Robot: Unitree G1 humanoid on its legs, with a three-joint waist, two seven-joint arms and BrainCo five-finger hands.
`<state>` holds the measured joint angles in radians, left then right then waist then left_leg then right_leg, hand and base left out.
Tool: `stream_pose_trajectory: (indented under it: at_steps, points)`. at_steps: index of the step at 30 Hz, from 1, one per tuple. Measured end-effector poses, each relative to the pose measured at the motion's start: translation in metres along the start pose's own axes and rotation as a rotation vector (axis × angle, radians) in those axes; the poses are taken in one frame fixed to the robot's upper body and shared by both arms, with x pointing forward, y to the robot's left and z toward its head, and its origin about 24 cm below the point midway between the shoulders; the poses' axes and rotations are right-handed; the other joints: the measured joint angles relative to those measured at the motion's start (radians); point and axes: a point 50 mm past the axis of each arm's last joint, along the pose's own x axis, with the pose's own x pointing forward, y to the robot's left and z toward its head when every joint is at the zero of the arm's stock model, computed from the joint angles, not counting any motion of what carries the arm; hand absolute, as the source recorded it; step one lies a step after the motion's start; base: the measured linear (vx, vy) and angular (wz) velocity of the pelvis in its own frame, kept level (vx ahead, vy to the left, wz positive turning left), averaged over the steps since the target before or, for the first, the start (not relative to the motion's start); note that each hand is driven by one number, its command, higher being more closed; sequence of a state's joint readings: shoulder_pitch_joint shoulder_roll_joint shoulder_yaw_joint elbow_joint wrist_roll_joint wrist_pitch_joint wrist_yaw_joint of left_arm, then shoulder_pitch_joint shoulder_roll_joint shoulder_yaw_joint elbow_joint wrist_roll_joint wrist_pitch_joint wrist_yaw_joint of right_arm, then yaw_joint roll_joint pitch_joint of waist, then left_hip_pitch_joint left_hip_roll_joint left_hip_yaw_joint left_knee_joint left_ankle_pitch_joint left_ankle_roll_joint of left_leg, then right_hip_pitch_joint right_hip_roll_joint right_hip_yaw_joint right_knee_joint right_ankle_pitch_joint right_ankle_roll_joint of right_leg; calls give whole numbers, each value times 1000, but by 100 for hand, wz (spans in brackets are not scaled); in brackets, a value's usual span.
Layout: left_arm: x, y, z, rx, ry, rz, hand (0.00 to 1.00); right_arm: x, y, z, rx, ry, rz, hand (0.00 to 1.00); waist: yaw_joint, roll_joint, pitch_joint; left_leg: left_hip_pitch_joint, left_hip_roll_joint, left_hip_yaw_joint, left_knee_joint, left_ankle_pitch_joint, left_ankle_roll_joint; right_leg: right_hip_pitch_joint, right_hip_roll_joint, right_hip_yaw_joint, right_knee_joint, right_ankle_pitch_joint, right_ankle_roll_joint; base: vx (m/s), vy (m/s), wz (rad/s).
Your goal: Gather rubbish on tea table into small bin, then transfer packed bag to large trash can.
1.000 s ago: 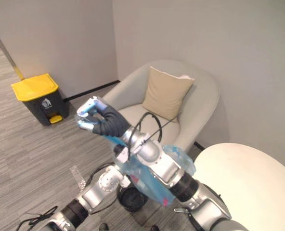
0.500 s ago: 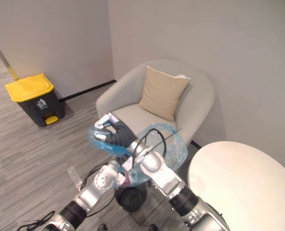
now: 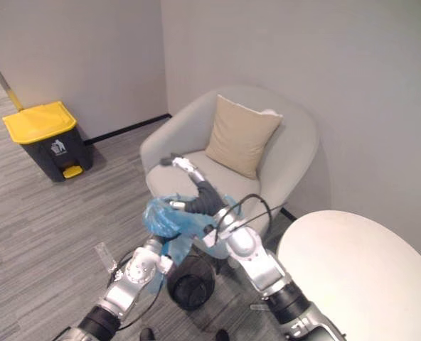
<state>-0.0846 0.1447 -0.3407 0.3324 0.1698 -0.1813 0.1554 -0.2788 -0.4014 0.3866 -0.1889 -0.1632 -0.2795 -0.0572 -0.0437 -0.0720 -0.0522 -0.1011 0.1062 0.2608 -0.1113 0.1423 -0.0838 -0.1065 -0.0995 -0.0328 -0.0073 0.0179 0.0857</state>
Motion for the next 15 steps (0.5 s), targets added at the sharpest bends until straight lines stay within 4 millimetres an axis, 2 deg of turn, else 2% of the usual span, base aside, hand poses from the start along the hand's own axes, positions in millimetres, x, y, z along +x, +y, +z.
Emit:
stream_pose_trajectory:
  at_steps: [3,8,11,15]
  points:
    - [-7,9,-10,-20,39,48,100,-7,-23,9,-92,-47,-88,0,1,0,0,3,-1,2,0,0,0,1,2,0,3,-2,1,0,0,0]
    - [-18,26,-23,-50,93,132,100,-32,-34,3,-102,22,-162,0,1,1,1,6,-1,2,0,-4,-3,0,1,-3,6,-20,1,0,0,0]
    - [-30,39,-32,-98,130,213,100,-63,-32,-13,-37,166,-245,0,1,7,4,7,-2,0,0,-15,-11,-3,0,-7,15,-29,-1,11,-1,1]
    - [-47,51,-47,-182,199,314,100,-109,-15,-58,173,482,-415,0,-5,11,6,7,-2,0,0,-19,-15,-4,-2,-7,17,-27,-9,43,-4,0]
